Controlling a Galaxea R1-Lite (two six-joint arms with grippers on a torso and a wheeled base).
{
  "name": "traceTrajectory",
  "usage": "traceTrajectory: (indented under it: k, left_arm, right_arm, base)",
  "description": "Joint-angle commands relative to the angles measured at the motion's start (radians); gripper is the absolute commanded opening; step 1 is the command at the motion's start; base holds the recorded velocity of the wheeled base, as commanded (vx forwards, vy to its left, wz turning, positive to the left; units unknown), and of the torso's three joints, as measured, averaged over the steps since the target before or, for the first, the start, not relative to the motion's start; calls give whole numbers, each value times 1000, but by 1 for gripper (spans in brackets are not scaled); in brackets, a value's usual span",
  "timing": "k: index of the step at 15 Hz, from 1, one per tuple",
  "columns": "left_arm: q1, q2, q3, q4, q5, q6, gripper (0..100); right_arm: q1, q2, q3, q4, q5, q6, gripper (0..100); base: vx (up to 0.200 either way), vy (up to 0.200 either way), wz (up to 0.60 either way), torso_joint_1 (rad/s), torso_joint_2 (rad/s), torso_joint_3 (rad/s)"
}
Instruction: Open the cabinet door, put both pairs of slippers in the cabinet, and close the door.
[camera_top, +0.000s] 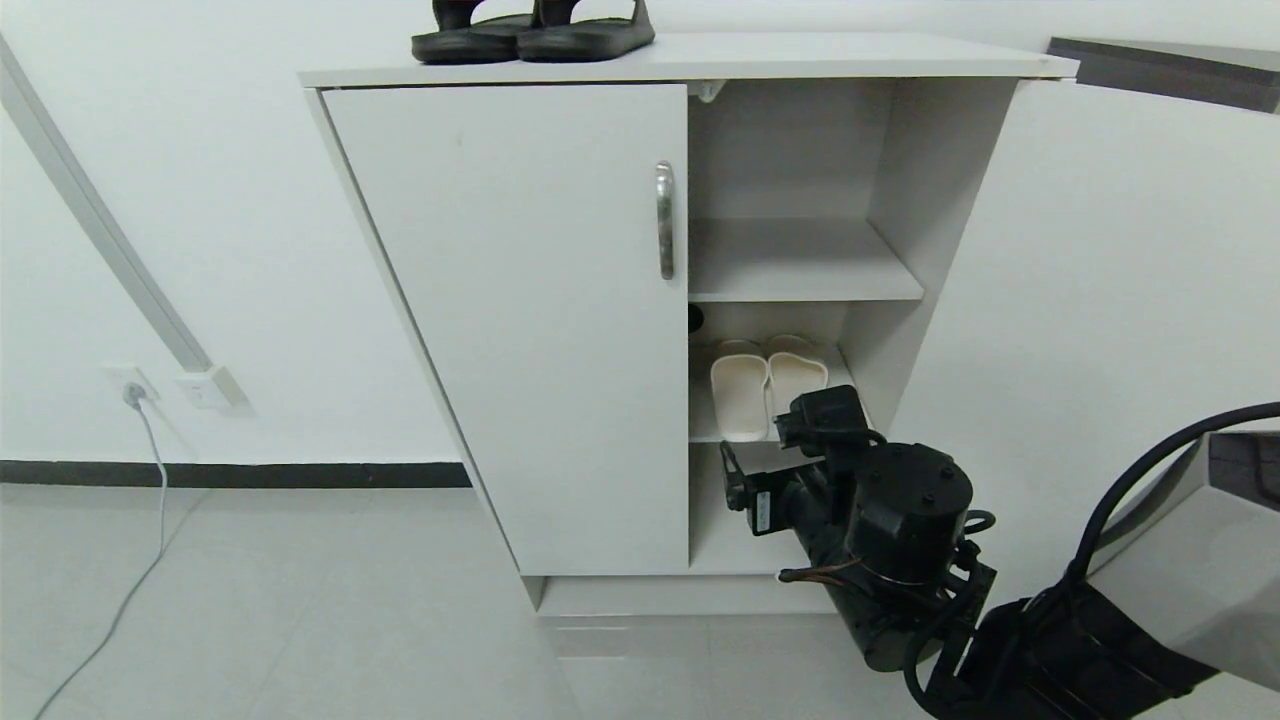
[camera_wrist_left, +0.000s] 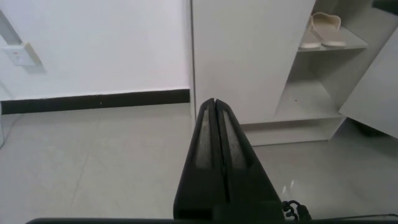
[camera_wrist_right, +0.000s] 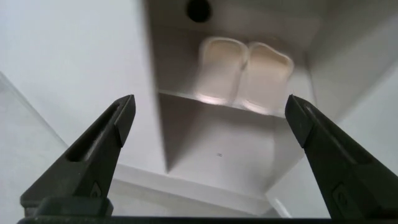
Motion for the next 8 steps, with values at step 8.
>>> traceTrajectory:
  k: [8]
  left_arm:
    - [1,1,0,0,0,0,0]
  right_arm:
    - [-1,10,27,-1,7,-28,100]
  base:
    - [0,200,0,-1,2,-1]
